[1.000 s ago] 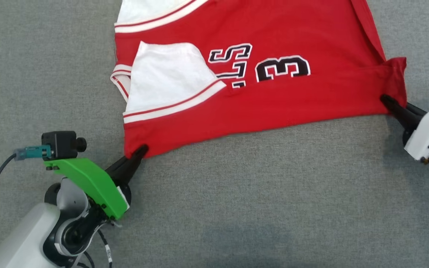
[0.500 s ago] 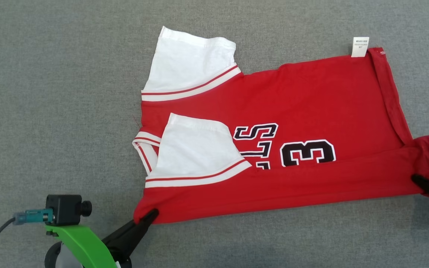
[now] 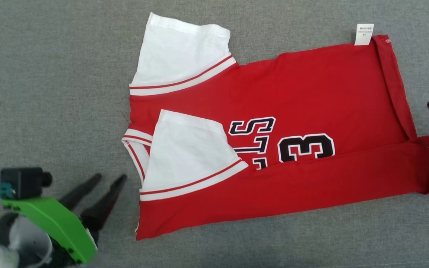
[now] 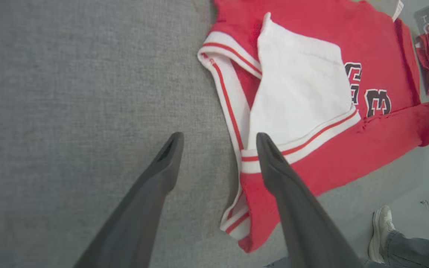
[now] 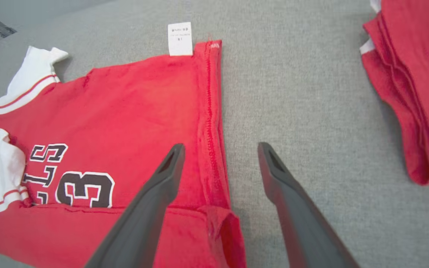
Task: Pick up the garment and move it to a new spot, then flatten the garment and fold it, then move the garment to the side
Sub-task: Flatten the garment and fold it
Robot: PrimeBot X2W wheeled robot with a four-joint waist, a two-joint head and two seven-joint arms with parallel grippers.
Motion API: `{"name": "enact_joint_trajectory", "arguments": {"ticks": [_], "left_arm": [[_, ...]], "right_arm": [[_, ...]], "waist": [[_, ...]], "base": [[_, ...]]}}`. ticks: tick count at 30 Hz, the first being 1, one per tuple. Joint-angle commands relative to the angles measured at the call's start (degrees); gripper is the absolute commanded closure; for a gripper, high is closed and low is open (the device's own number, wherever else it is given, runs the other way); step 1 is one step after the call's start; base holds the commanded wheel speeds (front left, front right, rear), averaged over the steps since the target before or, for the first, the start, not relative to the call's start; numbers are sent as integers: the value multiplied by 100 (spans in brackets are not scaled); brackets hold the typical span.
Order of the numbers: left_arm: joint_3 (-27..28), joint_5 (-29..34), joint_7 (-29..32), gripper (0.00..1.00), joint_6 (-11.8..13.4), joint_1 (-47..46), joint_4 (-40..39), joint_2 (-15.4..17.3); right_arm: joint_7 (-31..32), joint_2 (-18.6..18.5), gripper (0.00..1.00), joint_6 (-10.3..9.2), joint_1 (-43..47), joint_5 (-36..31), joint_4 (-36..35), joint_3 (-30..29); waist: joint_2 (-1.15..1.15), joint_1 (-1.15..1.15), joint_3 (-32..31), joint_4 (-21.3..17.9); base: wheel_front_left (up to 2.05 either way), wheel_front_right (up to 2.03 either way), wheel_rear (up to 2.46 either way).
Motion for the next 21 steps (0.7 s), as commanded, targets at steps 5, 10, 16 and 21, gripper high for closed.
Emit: {"name": "enact_joint_trajectory", "arguments": {"ticks": [5, 10, 16, 21], "left_arm": [[297, 168, 437, 0, 26, -1573, 217, -45], [119, 261, 907, 0, -119, -2836, 935, -453], [-105, 208, 1591, 0, -491, -4113, 2134, -766], [-55, -204, 2209, 0, -719, -4653, 2546, -803]], "right_arm": [[6, 404, 0, 3, -1584, -749, 462, 232], [44, 648, 0, 2, -2631, -1137, 1078, 693], [49, 952, 0, 2, -3676, -1438, 1983, 1408], [95, 923, 0, 2, -4085, -1325, 2340, 1798]], "waist": [[0, 0, 501, -36], [0, 0, 825, -95], [0, 0, 1103, -310], [0, 0, 1295, -435]], "base": [[0, 0, 0], [0, 0, 0], [0, 0, 0], [0, 0, 0]]}}
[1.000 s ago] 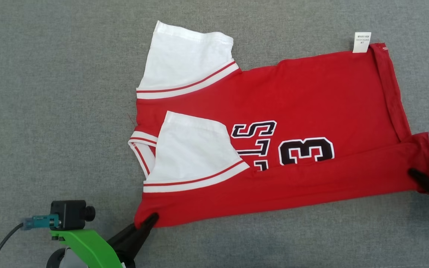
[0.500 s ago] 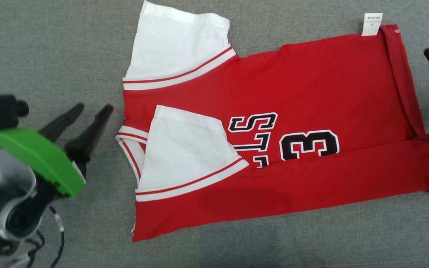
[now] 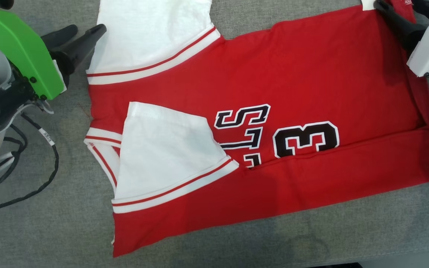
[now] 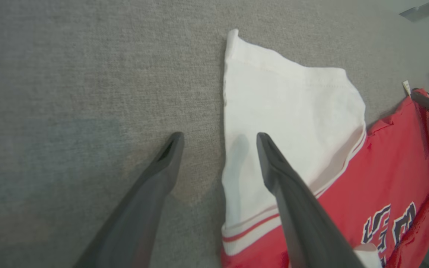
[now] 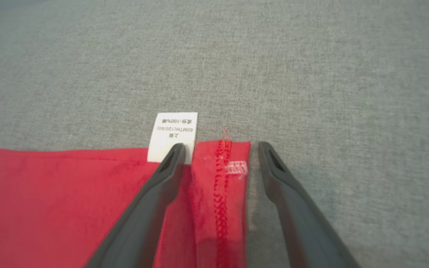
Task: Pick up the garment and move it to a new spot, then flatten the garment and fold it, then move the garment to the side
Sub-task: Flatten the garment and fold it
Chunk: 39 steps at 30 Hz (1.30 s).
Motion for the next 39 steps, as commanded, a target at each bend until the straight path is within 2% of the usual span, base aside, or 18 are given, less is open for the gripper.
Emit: {"name": "enact_joint_trajectory", "arguments": {"ticks": [1, 4, 6, 7, 8, 11, 13, 20, 21, 22, 23, 24, 25, 26, 27, 28, 31, 39], "left_arm": [[1, -69, 129, 0, -82, -126, 55, 45], [56, -345, 471, 0, -256, -241, 126, 142], [138, -476, 586, 0, -290, -329, 181, 225], [179, -517, 641, 0, -265, -366, 222, 262], [205, -580, 702, 0, -273, -400, 241, 289], [363, -803, 826, 0, -162, -556, 284, 259], [395, -878, 923, 0, -103, -650, 267, 253], [77, -437, 1129, 0, 4, -882, 443, 351], [32, -371, 1138, 0, -5, -901, 483, 355], [-8, -315, 1116, 0, -24, -924, 535, 335], [-29, -276, 1060, 0, -55, -944, 577, 282], [-42, -264, 1036, 5, -52, -943, 651, 218], [-92, -194, 1024, 54, -90, -948, 694, 199], [-180, -100, 1026, 70, -120, -944, 756, 210], [-267, -39, 1046, 95, -168, -918, 821, 225], [-337, 5, 1072, 100, -212, -888, 875, 245], [-371, 47, 1042, 100, -292, -837, 949, 257], [168, -450, 635, 100, -616, -847, 690, 178]], "right_arm": [[-22, -38, 0, 1, -28, 69, 95, 90], [-27, -77, 4, -4, -115, 150, 224, 343], [-38, -69, 52, -4, -200, 244, 279, 488], [-47, -59, 61, -4, -255, 285, 294, 549], [-58, -38, 62, -4, -313, 330, 311, 616], [-95, 8, 54, -4, -465, 417, 363, 790], [-125, 13, 53, -4, -536, 474, 409, 886], [-271, 57, 52, -4, -671, 614, 630, 1254], [-273, 77, 55, -4, -705, 636, 656, 1328], [-274, 90, 64, -4, -746, 659, 666, 1412], [-328, 103, 90, -3, -786, 690, 646, 1489], [-374, 116, 100, -2, -818, 725, 665, 1536], [-370, 98, 100, -2, -852, 746, 692, 1612], [-380, 59, 100, -4, -874, 759, 720, 1674], [-421, 26, 100, -4, -891, 789, 744, 1721], [-458, 6, 100, -4, -900, 816, 772, 1756], [-563, -44, 100, -3, -941, 863, 783, 1827], [-1138, -323, 100, -3, -980, 1172, 615, 1997]], "waist": [[0, 0, 136, -148], [0, 0, 130, -258], [0, 0, 149, -339], [0, 0, 166, -384], [0, 0, 182, -428], [0, 0, 227, -541], [0, 0, 255, -588], [0, 0, 262, -725], [0, 0, 267, -749], [0, 0, 272, -768], [0, 0, 278, -785], [0, 0, 278, -798], [0, 0, 271, -803], [0, 0, 258, -804], [0, 0, 239, -803], [0, 0, 214, -800], [0, 0, 166, -793], [0, 0, 15, -630]], "base": [[0, 0, 0], [0, 0, 0], [0, 0, 0], [0, 0, 0], [0, 0, 0], [0, 0, 0], [0, 0, 0], [0, 0, 0], [0, 0, 0], [0, 0, 0], [0, 0, 0], [0, 0, 0], [0, 0, 0], [0, 0, 0], [0, 0, 0], [0, 0, 0], [0, 0, 0], [0, 0, 0]]}}
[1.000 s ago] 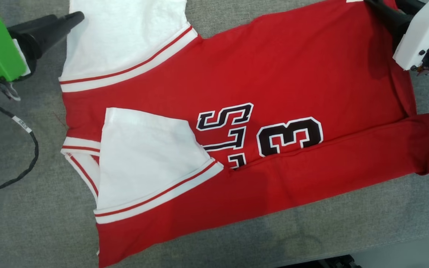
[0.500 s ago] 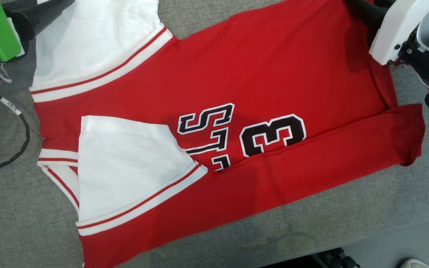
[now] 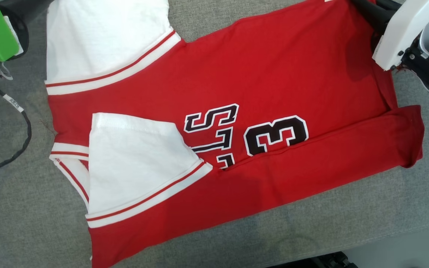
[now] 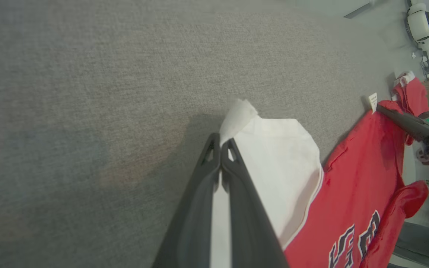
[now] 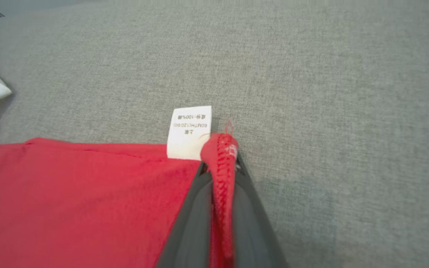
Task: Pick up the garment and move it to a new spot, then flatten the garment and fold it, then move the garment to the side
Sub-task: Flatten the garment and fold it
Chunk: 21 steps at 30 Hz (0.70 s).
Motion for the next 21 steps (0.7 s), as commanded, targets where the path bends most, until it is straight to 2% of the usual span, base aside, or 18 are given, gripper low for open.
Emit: {"name": "enact_joint_trajectory", "arguments": {"ticks": [1, 6, 11, 18, 21], "left_arm": [[3, -42, -13, 100, -44, 119, -48, 33], [58, -156, -175, 100, -279, 471, -613, 138], [236, -374, -557, 100, -367, 1165, -1569, 201], [506, -609, -1111, 100, -124, 2784, -3485, 653], [477, -546, -1445, 100, -17, 3516, -4144, 672]], "right_arm": [[-59, -47, 100, -8, 67, 35, -23, 23], [-407, -288, 100, -8, 280, 150, -119, 95], [-1026, -591, 100, -8, 686, 231, -405, 101], [-1962, -1053, 100, -8, 1367, -21, -721, 211], [-2333, -1221, 100, -7, 1616, -132, -766, 276]], "waist": [[0, 0, -55, 56], [0, 0, -279, 199], [0, 0, -611, 338], [0, 0, -953, 514], [0, 0, -1028, 617]], "base": [[0, 0, 0], [0, 0, 0], [0, 0, 0], [0, 0, 0], [0, 0, 0]]}}
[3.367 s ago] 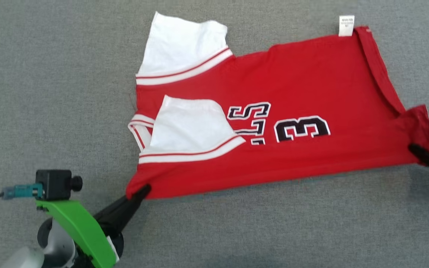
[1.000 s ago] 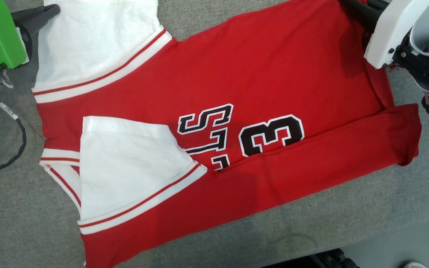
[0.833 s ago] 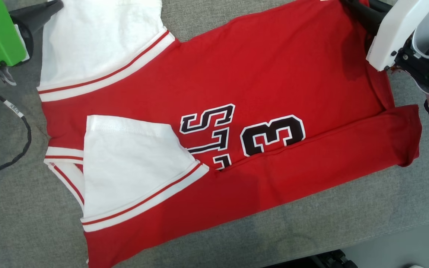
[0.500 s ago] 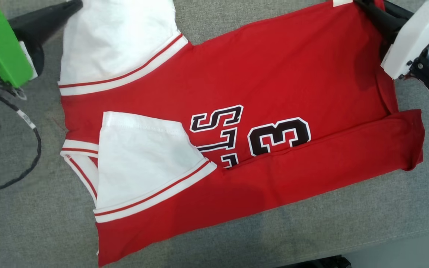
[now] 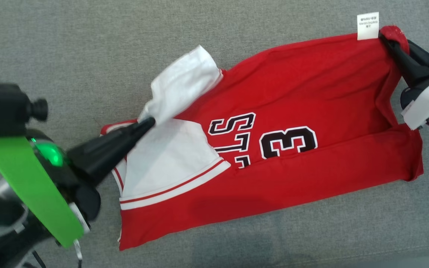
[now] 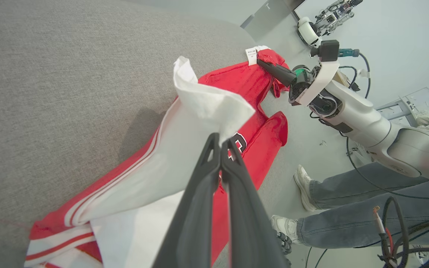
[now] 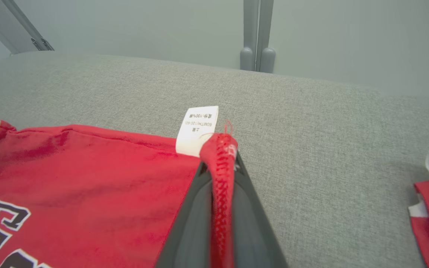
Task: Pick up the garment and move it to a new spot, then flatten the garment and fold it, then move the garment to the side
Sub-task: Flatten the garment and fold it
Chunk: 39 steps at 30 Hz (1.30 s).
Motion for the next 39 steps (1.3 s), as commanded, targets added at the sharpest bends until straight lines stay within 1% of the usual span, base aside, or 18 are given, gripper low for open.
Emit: {"name": "enact_joint_trajectory", "arguments": {"ticks": [1, 5, 8, 12, 14, 18, 22, 26, 29, 33, 37, 39], "left_arm": [[-69, 80, -201, 100, 39, 435, -283, -47], [-324, 253, -548, 100, 33, 1164, -671, -170], [-521, 345, -769, 100, -10, 1543, -631, -316], [-601, 403, -1073, 100, -69, 1896, -427, -479], [-608, 407, -1135, 100, -83, 1969, -382, -499], [-644, 373, -1337, 100, -177, 2211, -267, -603], [-704, 325, -1479, 100, -232, 2383, -204, -708], [-812, 281, -1537, 100, -298, 2451, 129, -876], [-976, 226, -1564, 100, -373, 2437, 436, -1109], [-1158, 84, -1610, 100, -494, 2471, 747, -1393], [-1262, 52, -1607, 100, -572, 2493, 1042, -1505], [-1247, -8, -1642, 100, -582, 2541, 1155, -1510]], "right_arm": [[-235, -119, 100, -7, 183, -158, -25, 80], [-727, -395, 100, -7, 394, -582, 16, 353], [-1098, -579, 100, -7, 515, -856, 149, 458], [-1353, -733, 100, -7, 712, -1093, 249, 488], [-1375, -767, 100, -7, 796, -1139, 272, 504], [-1451, -935, 100, -7, 1004, -1463, 238, 571], [-1480, -1040, 100, -7, 1076, -1806, 179, 469], [-1475, -1120, 100, -7, 1188, -2194, -28, 211], [-1476, -1171, 100, -7, 1281, -2436, -267, 70], [-1474, -1322, 100, -7, 1516, -2662, -486, 74], [-1474, -1412, 100, -8, 1656, -2780, -708, 75], [-1474, -1475, 100, -7, 1743, -2853, -791, 80]], "waist": [[0, 0, -164, 192], [0, 0, -247, 340], [0, 0, -306, 462], [0, 0, -391, 557], [0, 0, -415, 576], [0, 0, -492, 619], [0, 0, -526, 640], [0, 0, -546, 701], [0, 0, -560, 751], [0, 0, -585, 793], [0, 0, -595, 807], [0, 0, -597, 800]], "base": [[0, 0, 0], [0, 0, 0], [0, 0, 0], [0, 0, 0], [0, 0, 0], [0, 0, 0], [0, 0, 0], [0, 0, 0], [0, 0, 0], [0, 0, 0], [0, 0, 0], [0, 0, 0]]}}
